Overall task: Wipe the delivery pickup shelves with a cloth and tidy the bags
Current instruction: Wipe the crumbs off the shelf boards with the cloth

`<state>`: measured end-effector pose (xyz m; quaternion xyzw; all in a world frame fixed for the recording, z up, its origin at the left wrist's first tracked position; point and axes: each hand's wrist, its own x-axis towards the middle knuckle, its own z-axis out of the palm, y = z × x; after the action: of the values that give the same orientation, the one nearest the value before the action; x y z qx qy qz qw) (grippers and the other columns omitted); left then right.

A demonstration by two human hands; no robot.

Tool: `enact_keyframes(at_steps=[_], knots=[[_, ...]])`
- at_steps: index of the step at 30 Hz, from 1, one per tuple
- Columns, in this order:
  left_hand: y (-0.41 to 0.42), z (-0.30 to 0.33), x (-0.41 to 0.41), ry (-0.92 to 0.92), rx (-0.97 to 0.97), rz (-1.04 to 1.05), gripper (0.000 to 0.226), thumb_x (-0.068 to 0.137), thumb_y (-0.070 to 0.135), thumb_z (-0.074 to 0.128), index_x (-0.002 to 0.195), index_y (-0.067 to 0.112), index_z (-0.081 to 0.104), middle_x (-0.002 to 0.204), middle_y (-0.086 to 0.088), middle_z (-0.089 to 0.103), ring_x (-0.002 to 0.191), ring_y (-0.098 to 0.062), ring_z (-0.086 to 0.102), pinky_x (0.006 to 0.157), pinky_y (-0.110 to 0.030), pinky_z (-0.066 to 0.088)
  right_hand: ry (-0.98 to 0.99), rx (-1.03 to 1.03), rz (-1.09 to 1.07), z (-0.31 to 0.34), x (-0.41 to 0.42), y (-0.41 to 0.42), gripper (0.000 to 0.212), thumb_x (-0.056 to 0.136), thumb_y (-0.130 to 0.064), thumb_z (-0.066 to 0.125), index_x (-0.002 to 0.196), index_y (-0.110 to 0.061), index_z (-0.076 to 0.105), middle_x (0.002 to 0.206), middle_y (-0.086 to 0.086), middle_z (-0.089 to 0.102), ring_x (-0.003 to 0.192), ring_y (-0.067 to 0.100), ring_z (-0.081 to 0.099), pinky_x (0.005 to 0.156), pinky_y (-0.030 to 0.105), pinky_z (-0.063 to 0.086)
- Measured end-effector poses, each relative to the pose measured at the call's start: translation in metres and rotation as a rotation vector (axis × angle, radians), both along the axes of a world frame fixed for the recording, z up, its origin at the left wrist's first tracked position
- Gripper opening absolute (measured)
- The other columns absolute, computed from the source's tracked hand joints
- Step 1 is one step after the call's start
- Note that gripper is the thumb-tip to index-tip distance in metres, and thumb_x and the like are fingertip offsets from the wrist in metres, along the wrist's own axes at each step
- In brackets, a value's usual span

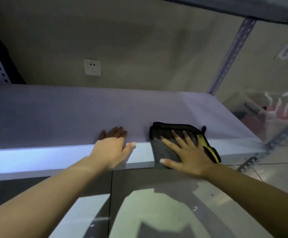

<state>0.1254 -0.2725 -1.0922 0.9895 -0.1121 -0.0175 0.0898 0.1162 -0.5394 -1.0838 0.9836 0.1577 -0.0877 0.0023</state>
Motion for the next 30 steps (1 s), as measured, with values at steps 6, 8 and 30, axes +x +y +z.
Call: enact_keyframes(at_steps=[6,8,30], knots=[[-0.041,-0.005,0.0,-0.082,0.031,-0.069,0.075,0.087,0.067,0.007,0.145,0.023,0.029,0.155,0.003,0.027,0.144,-0.018,0.02,0.116,-0.045,0.018,-0.295,-0.04,0.208,-0.026,-0.026,-0.056,0.082,0.08,-0.082,0.03,0.148,-0.049,0.001,0.161,-0.006,0.009,0.147,0.029,0.01,0.112,0.063,0.014],[-0.055,-0.004,-0.001,-0.105,0.038,-0.165,0.08,0.084,0.07,0.001,0.143,0.025,0.03,0.154,0.004,0.031,0.142,-0.017,0.025,0.115,-0.042,0.022,-0.329,-0.042,0.128,-0.031,-0.018,-0.08,0.082,0.08,-0.08,0.034,0.149,-0.047,0.005,0.159,-0.004,0.02,0.145,0.03,0.021,0.109,0.064,0.021],[-0.18,0.059,-0.04,0.098,-0.486,-0.306,0.069,0.075,0.038,0.077,0.135,0.021,0.047,0.131,-0.002,0.057,0.117,-0.025,0.054,0.091,-0.033,0.043,-0.234,0.239,-0.14,0.049,-0.069,-0.103,0.038,0.086,-0.023,0.066,0.124,-0.024,0.059,0.107,0.001,0.072,0.094,0.026,0.068,0.099,0.057,0.04]])
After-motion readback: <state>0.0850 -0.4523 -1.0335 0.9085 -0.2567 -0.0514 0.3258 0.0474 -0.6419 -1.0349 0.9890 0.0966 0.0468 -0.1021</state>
